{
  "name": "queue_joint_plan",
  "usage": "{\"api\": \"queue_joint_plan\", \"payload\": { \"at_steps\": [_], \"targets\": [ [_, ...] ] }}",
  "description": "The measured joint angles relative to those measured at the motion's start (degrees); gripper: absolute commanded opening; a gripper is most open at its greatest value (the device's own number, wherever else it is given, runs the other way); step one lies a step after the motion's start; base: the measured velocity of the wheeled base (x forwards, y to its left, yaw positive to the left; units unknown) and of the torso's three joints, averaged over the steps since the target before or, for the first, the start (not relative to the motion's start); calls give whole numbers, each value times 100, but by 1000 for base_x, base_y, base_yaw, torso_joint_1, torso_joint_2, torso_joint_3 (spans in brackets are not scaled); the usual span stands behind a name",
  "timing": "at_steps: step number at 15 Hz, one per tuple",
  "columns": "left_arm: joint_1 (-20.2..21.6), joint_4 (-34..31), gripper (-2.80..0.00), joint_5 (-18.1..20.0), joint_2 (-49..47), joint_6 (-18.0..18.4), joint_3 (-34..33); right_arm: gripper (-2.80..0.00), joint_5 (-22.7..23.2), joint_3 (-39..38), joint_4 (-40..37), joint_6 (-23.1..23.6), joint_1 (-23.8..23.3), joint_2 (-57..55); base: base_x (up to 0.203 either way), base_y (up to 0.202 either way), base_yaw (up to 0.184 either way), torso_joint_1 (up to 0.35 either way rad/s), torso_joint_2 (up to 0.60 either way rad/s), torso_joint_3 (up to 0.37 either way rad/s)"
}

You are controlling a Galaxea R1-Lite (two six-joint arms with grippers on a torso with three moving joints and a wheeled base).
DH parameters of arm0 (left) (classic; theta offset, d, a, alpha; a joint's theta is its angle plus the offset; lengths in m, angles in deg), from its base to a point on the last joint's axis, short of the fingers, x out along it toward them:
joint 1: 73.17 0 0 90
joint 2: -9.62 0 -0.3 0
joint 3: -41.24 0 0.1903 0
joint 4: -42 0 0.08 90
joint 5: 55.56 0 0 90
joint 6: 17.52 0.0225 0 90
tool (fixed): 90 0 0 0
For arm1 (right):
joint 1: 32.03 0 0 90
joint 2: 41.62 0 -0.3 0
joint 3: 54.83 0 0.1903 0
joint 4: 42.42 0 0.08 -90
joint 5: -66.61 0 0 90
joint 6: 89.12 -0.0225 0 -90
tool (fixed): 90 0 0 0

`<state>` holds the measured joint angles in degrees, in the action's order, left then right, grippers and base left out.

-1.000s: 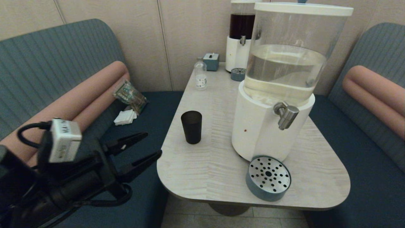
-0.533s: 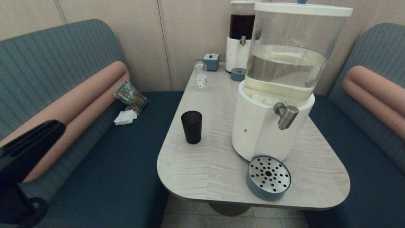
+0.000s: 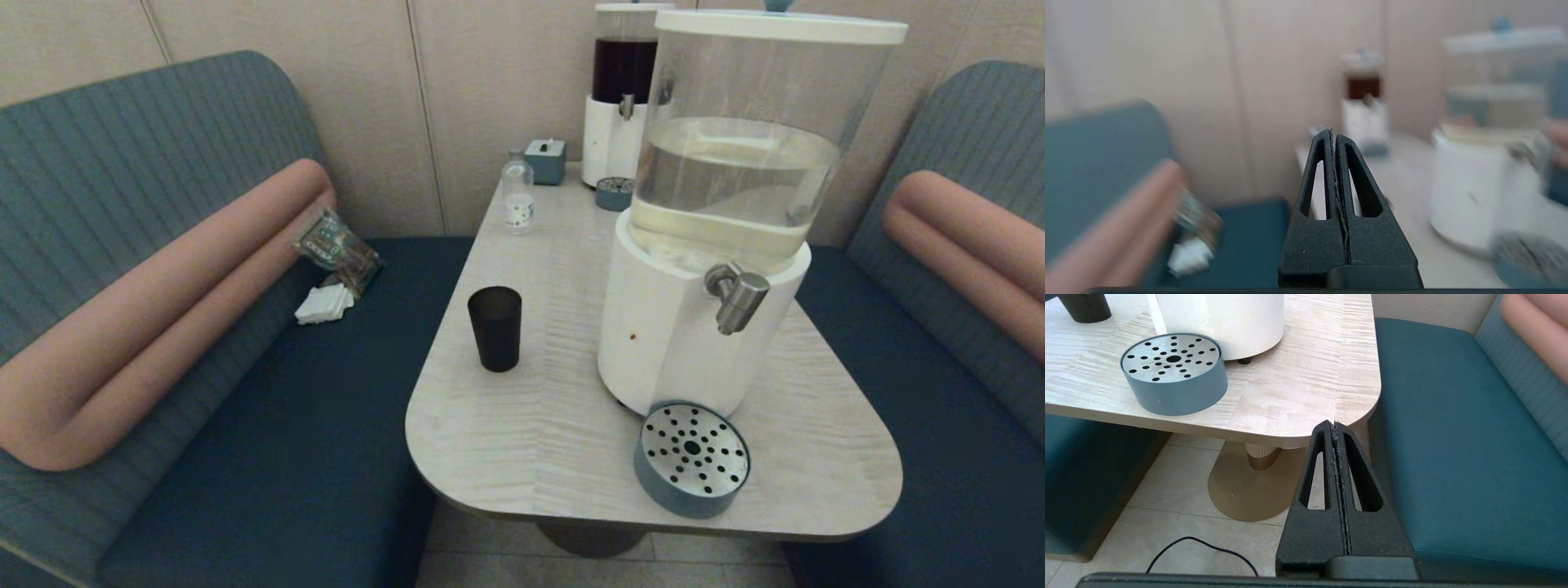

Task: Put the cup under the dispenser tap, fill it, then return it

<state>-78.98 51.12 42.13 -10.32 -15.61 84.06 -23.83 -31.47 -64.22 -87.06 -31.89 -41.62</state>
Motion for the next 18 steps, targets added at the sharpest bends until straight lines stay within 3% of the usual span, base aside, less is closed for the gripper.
{"api": "queue_joint_plan", "payload": {
  "at_steps": [4,8,10,12,15,18],
  "targets": [
    [284,-17,-280,-215,447,-16,86,-280,0,0,0,2,0,0,0,0,0,0,0,0],
    [520,-970,-280,-210,1257,33,66,-280,0,0,-2,0,-4,0,0,0,0,0,0,0],
    [561,-1368,-280,-295,1681,300,-140,-280,0,0,-1,4,-2,0,0,0,0,0,0,0],
    [576,-996,-280,-368,1872,680,-649,-280,0,0,0,2,0,0,0,0,0,0,0,0],
    [579,-965,-280,-414,1980,1221,-1639,-280,0,0,1,2,0,0,0,0,0,0,0,0],
    [581,-1705,-280,-601,1999,1463,-1905,-280,0,0,0,2,0,0,0,0,0,0,0,0]
  ]
}}
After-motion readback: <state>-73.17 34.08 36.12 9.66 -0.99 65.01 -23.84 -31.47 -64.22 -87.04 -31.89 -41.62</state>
